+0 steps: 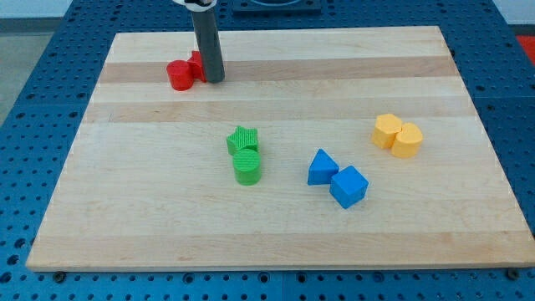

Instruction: Push red star above red circle

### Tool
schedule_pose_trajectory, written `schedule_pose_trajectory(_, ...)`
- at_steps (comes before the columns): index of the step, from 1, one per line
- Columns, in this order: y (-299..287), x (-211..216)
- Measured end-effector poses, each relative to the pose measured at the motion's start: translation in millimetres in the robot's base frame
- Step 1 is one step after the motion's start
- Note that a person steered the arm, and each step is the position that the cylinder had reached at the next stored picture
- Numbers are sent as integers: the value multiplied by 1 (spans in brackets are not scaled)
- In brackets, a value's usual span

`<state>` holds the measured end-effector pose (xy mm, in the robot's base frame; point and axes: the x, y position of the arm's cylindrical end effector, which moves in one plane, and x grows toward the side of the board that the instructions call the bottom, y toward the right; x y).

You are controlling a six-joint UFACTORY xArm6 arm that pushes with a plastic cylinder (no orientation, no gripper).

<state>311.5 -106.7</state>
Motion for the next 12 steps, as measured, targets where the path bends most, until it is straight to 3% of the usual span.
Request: schedule_pose_trajectory(12, -23, -51)
